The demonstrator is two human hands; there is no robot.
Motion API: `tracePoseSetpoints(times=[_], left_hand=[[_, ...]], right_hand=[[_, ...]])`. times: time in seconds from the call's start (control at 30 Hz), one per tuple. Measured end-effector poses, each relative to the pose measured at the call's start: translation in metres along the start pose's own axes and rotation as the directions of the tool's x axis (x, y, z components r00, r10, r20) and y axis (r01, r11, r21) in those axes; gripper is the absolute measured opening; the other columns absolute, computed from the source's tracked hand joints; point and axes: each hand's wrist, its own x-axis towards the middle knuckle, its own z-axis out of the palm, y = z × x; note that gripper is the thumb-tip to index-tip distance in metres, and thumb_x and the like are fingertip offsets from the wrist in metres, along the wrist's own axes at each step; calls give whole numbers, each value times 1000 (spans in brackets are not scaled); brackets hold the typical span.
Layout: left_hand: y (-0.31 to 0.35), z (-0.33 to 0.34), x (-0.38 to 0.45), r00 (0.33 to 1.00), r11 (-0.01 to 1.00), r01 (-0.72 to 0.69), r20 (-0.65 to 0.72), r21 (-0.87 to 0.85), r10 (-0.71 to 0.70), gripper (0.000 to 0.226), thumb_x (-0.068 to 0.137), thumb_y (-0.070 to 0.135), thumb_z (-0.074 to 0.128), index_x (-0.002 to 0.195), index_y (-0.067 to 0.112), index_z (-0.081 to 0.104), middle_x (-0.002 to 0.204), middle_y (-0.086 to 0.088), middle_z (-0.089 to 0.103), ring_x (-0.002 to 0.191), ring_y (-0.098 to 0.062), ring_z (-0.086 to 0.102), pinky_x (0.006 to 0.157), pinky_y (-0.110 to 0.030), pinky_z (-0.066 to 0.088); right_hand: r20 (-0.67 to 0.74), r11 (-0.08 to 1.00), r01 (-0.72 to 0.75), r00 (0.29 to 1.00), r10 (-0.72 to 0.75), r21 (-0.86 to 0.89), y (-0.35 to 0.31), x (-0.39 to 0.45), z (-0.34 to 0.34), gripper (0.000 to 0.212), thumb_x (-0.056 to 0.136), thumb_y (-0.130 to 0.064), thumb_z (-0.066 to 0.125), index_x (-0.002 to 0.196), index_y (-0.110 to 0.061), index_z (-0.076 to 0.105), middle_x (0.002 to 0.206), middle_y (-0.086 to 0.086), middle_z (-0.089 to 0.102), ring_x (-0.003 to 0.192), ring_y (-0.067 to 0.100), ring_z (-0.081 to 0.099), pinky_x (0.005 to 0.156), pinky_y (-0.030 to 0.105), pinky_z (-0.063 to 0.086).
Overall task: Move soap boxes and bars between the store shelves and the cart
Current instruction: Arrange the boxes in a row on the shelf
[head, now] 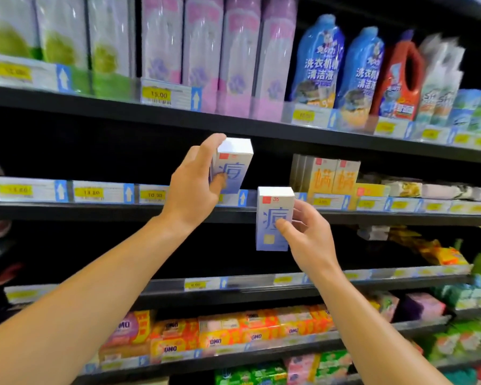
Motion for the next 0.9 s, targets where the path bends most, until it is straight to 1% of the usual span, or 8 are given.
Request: tracePoseSetpoints(times=[0.1,0.27,0.33,0.43,0.57,0.73,0.8,0.9], left_hand=[[6,13,5,999,998,-33,-25,61,35,64,89,8,67,136,33,31,108,-4,54,92,-13,56,79,-29,51],[16,41,11,996,995,-41,-70,94,48,62,88,6,67,133,30,32,117,-8,53,94,-21,61,77,-41,57],[20,56,12,998,997,-7,-57,78,12,62,86,6,68,132,30,33,120,-6,53,96,-22,61,79,-45,56],[26,78,15,999,998,38,-32,49,-37,61,86,6,69,134,27,37,123,-5,54,102,-21,61,84,-45,56],[37,101,24,993,990,109,44,86,-113,59,86,11,70,135,28,41,117,-1,60,103,-17,61,87,-41,55],[51,129,36,963,970,201,151,139,-221,56,84,17,74,131,26,45,115,0,65,103,-19,64,89,-42,54],[57,136,42,953,956,233,152,180,-261,59,83,19,74,133,27,45,118,-2,61,105,-22,63,93,-40,53],[61,140,49,945,926,268,113,267,-306,65,84,20,75,141,26,44,132,-7,48,113,-29,58,96,-35,47]], right_hand=[[25,1000,4,1000,-5,23,9,8,-9,34,93,-11,66,123,-28,61,110,-13,70,99,1,66,75,17,56],[59,998,-2,998,-2,63,27,22,-29,34,93,-11,66,123,-27,62,109,-13,71,99,1,66,72,16,55],[65,996,-7,998,1,85,34,26,-39,33,93,-9,66,120,-27,62,107,-12,71,96,-1,67,70,15,54],[73,995,-19,997,12,98,46,32,-53,32,93,-8,66,121,-22,63,106,-11,71,93,-2,67,69,14,53],[88,995,-22,996,14,94,61,39,-70,32,93,-9,66,123,-21,63,107,-10,71,95,-1,67,70,14,53],[94,995,-17,996,8,102,74,48,-89,31,94,-9,65,122,-21,63,107,-10,71,97,0,67,73,15,53],[100,993,-18,995,6,115,78,50,-94,30,95,-9,63,122,-21,62,108,-10,71,97,-1,66,72,14,52],[121,991,-20,993,4,130,82,53,-98,30,96,-9,62,124,-17,62,108,-8,71,97,-1,66,72,14,52]])
